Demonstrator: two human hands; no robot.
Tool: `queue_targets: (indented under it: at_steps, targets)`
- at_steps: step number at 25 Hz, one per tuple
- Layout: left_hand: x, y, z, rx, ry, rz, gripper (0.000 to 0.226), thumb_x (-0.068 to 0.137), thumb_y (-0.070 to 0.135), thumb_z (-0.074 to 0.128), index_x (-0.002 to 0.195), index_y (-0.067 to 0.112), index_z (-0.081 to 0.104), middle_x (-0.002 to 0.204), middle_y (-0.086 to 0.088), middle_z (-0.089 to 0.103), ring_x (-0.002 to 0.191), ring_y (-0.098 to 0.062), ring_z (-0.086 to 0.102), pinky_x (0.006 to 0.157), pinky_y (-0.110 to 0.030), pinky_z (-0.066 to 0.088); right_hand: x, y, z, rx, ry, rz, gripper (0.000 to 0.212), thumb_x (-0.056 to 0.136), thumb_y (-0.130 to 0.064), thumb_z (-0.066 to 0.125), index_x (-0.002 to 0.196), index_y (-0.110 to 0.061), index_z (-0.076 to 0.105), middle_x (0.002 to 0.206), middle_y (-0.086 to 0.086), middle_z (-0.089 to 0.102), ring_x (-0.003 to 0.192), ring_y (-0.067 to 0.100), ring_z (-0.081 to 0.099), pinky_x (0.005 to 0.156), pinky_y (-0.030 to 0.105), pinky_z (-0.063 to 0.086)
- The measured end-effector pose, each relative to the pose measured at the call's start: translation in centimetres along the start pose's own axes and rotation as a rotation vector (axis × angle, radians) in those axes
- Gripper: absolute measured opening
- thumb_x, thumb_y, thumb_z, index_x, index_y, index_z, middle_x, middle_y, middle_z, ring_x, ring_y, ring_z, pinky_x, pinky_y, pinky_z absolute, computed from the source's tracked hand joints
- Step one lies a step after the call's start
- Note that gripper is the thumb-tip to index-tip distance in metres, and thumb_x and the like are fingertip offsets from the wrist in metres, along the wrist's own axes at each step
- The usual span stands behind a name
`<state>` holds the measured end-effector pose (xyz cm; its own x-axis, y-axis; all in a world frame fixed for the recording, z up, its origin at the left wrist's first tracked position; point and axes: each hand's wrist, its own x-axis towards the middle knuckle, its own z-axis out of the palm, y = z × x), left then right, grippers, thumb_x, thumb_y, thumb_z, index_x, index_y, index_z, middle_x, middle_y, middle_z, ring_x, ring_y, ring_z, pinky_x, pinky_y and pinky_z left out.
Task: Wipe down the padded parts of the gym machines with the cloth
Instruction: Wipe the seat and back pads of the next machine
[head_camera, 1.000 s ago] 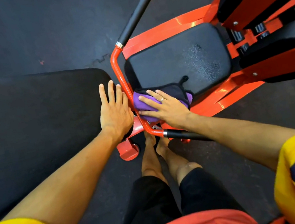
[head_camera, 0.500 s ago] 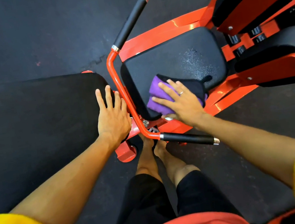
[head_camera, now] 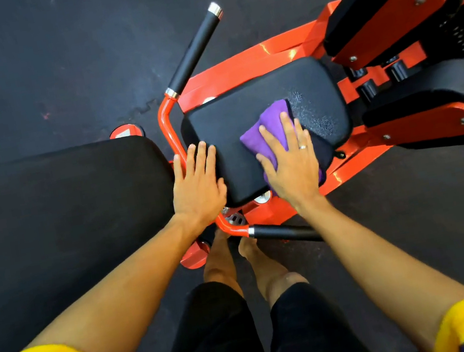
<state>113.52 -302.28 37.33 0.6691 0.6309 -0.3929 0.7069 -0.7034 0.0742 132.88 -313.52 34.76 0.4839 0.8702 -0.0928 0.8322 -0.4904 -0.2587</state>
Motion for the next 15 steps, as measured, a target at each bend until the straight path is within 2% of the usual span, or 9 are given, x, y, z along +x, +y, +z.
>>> queue_targets:
  at_steps: [4, 6, 8, 11, 13, 15]
  targets:
    - [5.2, 1.8, 0.6, -0.319, 0.107, -0.093, 0.071, 0.098, 0.025, 0.049, 0.160, 0.007, 0.020, 0.169, -0.013, 0.014, 0.157, -0.029, 0.007, 0.127, -0.049, 0.006, -1.7, -1.3, 1.1, -0.048, -0.048, -0.159, 0.067, 0.090, -0.035, 0.063, 0.155, -0.032, 0.043, 0.168, 0.013, 0.024, 0.149, 0.046, 0.027, 0.120, 0.057, 0.026]
    - [6.7, 2.2, 0.5, -0.463, 0.143, -0.153, 0.070, 0.097, 0.012, 0.047, 0.160, 0.006, 0.019, 0.170, -0.011, 0.011, 0.157, -0.027, 0.004, 0.128, -0.046, 0.002, 1.7, -1.6, 1.3, -0.035, -0.032, -0.193, 0.064, 0.091, -0.034, 0.061, 0.153, -0.034, 0.046, 0.167, 0.011, 0.028, 0.148, 0.046, 0.030, 0.120, 0.057, 0.027]
    - [7.3, 2.4, 0.9, -0.582, 0.196, -0.192, 0.070, 0.096, 0.008, 0.047, 0.160, 0.007, 0.020, 0.170, -0.010, 0.011, 0.157, -0.025, 0.002, 0.128, -0.043, -0.001, 6.0, -2.1, 1.2, -0.052, -0.022, -0.206, 0.059, 0.093, -0.035, 0.059, 0.152, -0.034, 0.048, 0.166, 0.011, 0.030, 0.148, 0.046, 0.032, 0.119, 0.057, 0.028]
    - [7.4, 3.0, 1.7, -0.627, 0.243, -0.213, 0.069, 0.098, 0.013, 0.046, 0.161, 0.010, 0.019, 0.170, -0.008, 0.010, 0.158, -0.021, 0.000, 0.128, -0.040, -0.005, 10.0, -1.1, 0.0, -0.077, -0.011, -0.083, 0.057, 0.098, -0.040, 0.054, 0.154, -0.035, 0.044, 0.168, 0.011, 0.024, 0.149, 0.044, 0.030, 0.120, 0.056, 0.027]
    - [7.4, 3.1, 1.9, -0.641, 0.244, -0.229, 0.069, 0.097, 0.015, 0.044, 0.161, 0.010, 0.019, 0.170, -0.008, 0.010, 0.158, -0.021, 0.000, 0.128, -0.042, -0.004, 8.6, -0.2, -1.0, -0.069, 0.020, 0.069, 0.057, 0.101, -0.043, 0.051, 0.156, -0.034, 0.041, 0.169, 0.013, 0.020, 0.150, 0.043, 0.027, 0.121, 0.055, 0.026]
    - [7.5, 3.4, 2.2, -0.578, 0.256, -0.230, 0.069, 0.096, 0.020, 0.040, 0.161, 0.009, 0.019, 0.170, -0.010, 0.011, 0.157, -0.024, 0.002, 0.128, -0.046, 0.000, 5.0, 0.0, -1.2, -0.081, 0.004, 0.109, 0.060, 0.102, -0.047, 0.049, 0.158, -0.031, 0.036, 0.170, 0.014, 0.015, 0.153, 0.043, 0.020, 0.123, 0.054, 0.021]
